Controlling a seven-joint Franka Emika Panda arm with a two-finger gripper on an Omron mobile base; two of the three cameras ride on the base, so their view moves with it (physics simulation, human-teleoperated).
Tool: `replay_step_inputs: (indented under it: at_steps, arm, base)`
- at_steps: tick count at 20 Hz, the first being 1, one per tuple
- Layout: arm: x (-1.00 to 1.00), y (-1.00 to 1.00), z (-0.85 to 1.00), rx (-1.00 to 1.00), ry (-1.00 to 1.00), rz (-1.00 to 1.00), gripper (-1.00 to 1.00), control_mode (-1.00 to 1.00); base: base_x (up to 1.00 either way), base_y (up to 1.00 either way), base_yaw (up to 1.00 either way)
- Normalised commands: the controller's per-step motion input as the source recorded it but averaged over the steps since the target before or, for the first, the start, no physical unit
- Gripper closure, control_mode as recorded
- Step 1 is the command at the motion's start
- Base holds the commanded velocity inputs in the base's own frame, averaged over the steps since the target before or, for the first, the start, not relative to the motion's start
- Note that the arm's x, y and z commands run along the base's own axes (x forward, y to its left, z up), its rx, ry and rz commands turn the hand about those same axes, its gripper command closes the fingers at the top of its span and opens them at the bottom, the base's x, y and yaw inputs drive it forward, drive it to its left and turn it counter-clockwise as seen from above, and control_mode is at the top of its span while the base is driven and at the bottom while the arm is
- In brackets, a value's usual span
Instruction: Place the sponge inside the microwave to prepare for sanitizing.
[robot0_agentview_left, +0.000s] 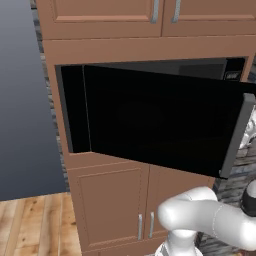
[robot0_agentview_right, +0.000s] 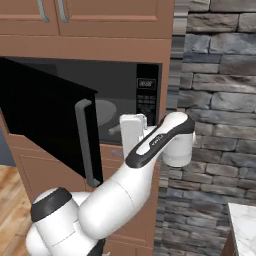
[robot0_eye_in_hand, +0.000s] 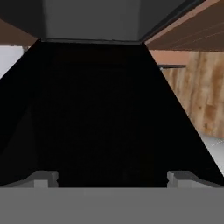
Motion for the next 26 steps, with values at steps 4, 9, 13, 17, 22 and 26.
replay_step_inputs:
  at_steps: [4, 9, 13, 17, 22, 26]
  arm:
    - [-0.11, 0.83, 0.29, 0.02, 0.28, 0.16, -1.0, -1.0]
    - [-0.63, 0.73, 0.14, 0.14, 0.13, 0.18, -1.0, -1.0]
    - [-0.92, 0.76, 0.06, 0.11, 0.0, 0.25, -1.0, -1.0]
    - [-0.88, 0.95, 0.12, 0.01, 0.0, 0.23, -1.0, -1.0]
    - [-0.87, 1.0, 0.01, -0.03, -0.03, 0.09, -1.0, -1.0]
    - [-0.89, 0.99, -0.01, -0.05, -0.08, -0.07, -1.0, -1.0]
  base:
    - [0.0, 0.0, 0.0]
    - [0.0, 0.0, 0.0]
    - [0.0, 0.0, 0.0]
    - [0.0, 0.0, 0.0]
    - [0.0, 0.0, 0.0]
    - [0.0, 0.0, 0.0]
